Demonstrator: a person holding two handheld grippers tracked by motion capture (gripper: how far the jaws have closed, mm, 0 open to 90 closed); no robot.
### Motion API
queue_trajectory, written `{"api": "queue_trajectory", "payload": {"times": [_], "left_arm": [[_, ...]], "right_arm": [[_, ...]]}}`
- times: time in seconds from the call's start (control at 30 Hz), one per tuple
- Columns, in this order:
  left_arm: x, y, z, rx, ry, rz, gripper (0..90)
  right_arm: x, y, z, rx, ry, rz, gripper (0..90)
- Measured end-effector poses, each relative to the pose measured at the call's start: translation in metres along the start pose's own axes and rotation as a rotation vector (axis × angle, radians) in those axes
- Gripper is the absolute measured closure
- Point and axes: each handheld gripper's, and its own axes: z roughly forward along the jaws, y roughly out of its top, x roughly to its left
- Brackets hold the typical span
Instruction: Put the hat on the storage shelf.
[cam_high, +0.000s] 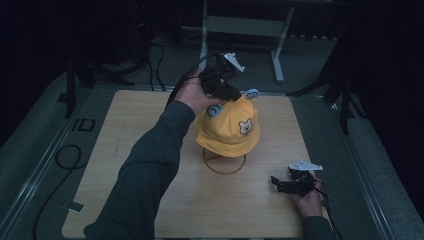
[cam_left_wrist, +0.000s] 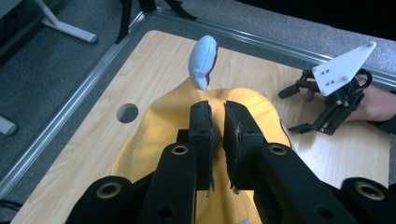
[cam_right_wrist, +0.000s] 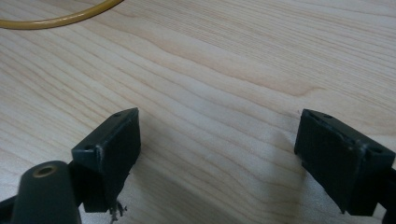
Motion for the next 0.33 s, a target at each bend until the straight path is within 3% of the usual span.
{"api": "queue_trajectory", "payload": {"times": [0.17, 0.33], "left_arm": [[0.000, -0.001, -0.005, -0.005, 0.016, -0.010, 65.6], [0.001, -0.006, -0.023, -0.077, 0.044, -0.059, 57.9]], "right_arm": [[0.000, 0.000, 0.000, 0.001, 0.000, 0.001, 14.4], [0.000, 0.000, 0.000, -0.001, 0.001, -0.002, 14.4]]}}
